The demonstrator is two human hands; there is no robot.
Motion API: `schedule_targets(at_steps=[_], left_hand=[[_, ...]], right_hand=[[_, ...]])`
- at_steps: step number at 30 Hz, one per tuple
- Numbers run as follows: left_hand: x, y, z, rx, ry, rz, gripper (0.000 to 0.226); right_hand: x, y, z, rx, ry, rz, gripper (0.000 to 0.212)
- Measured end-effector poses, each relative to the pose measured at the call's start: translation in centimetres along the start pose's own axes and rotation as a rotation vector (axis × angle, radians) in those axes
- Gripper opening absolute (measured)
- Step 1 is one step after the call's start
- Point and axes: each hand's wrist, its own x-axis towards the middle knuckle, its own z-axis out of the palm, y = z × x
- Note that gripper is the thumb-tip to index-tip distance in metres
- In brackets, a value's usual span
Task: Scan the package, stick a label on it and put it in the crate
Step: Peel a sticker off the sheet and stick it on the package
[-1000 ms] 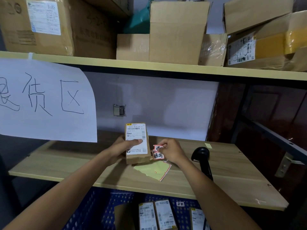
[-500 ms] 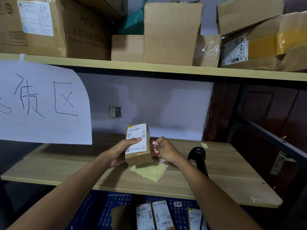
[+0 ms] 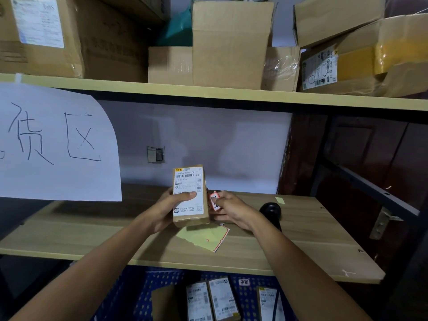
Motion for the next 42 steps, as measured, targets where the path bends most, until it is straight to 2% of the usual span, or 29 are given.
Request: schedule_targets(at_steps=[2, 8, 10, 14, 17, 20, 23, 27, 31, 34, 38, 40, 42], left_hand=[[0.2, 0.0, -0.1, 0.013, 0.005, 0.005, 0.049], [0.3, -0.2, -0.7, 0.089, 0.060, 0.010, 0.056], [0.5, -0.4, -1.0, 0.124, 0.078, 0.010, 0.051], [0.6, -0.4, -0.9, 0.186, 0.058, 0.025, 0.050], [0.6, -0.4, -0.7, 0.186, 0.077, 0.021, 0.049], [0.5, -0.1, -0.9, 0.193, 0.185, 0.019, 0.042], [0.7, 0.3, -1.9, 0.134, 0.268, 0.017, 0.040], [1.0, 0.6, -2.2, 0.063, 0.248, -0.059, 0.049], [1.3, 0.8, -2.0, 0.053, 0.209, -0.105, 0.067], [1.0, 1.0, -1.4, 0.020, 0.173, -0.116, 0.056], [0.8, 1.2, -0.6, -0.016, 0.130, -0.128, 0.034], [0.8, 1.4, -0.4, -0.018, 0.120, -0.122, 0.037], [0.8, 1.6, -0.3, -0.022, 0.119, -0.120, 0.041]], right_hand=[[0.2, 0.1, -0.1, -0.002, 0.042, -0.018, 0.008], [-0.1, -0.2, -1.1, 0.016, 0.198, -0.119, 0.011], [-0.4, -0.4, -1.6, -0.010, 0.187, -0.158, 0.004], [-1.0, -1.3, -1.2, -0.072, 0.131, -0.257, 0.011], [-1.0, -1.6, -0.9, -0.166, 0.128, -0.297, 0.012], [-1.3, -1.3, -1.4, -0.242, 0.116, -0.306, 0.015], [-2.1, -1.0, -2.3, -0.404, 0.090, -0.307, 0.008], [-2.6, -1.1, -2.1, -0.491, 0.022, -0.317, 0.016], [-2.3, -0.9, -1.6, -0.701, 0.078, -0.287, 0.018], [-1.8, -0.2, -1.5, -0.849, 0.099, -0.249, 0.023], [-1.6, 0.4, -0.2, -0.774, 0.122, -0.247, 0.026], [-1.8, 0.4, 0.5, -0.704, 0.104, -0.236, 0.032], [-2.0, 0.3, 0.9, -0.647, 0.101, -0.262, 0.026]])
